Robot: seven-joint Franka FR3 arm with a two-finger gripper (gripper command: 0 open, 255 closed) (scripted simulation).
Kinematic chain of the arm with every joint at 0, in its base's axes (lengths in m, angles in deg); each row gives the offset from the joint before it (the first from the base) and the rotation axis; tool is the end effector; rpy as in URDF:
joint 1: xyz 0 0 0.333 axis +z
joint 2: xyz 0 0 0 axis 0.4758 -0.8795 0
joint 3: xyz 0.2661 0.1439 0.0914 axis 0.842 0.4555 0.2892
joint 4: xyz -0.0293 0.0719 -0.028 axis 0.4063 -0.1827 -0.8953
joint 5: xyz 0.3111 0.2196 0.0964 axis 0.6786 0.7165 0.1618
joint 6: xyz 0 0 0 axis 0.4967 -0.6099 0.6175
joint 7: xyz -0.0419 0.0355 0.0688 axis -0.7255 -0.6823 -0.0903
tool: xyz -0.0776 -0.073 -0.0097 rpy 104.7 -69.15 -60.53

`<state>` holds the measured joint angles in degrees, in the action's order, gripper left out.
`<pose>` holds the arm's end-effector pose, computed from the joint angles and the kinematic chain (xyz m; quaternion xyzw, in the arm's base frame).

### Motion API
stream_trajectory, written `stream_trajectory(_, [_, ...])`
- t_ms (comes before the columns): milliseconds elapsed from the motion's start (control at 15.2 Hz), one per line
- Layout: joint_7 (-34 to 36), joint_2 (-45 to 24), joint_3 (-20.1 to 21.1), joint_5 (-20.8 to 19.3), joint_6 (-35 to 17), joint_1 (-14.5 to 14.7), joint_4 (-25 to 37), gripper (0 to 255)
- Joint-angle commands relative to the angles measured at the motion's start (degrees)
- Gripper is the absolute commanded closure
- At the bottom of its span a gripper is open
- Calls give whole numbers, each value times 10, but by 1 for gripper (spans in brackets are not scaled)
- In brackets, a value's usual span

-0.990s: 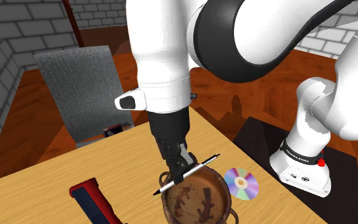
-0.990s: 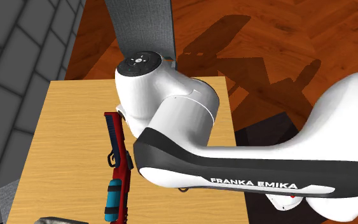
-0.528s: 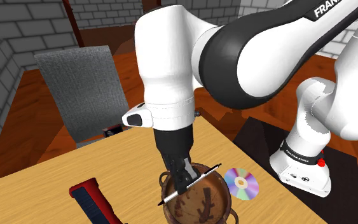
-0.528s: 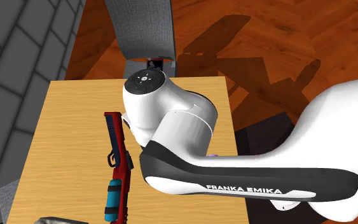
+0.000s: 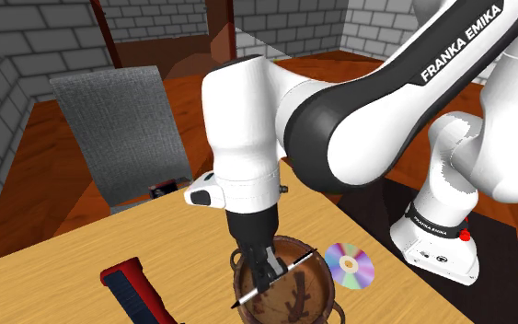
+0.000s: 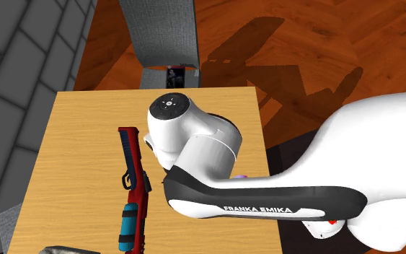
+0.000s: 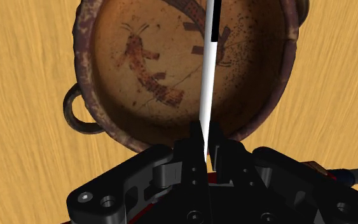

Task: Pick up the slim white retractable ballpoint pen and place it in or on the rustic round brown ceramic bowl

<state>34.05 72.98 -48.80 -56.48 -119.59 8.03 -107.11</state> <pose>0.2776 0.4489 0.3791 -0.8117 -0.5670 0.0524 0.1299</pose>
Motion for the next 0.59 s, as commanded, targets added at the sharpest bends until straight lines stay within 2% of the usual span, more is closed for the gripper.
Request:
stream_trajectory(0, [-2,-8,1,0,-15,1,-7,255])
stream_trajectory(528, [-3,-11,1,0,-20,1,-9,255])
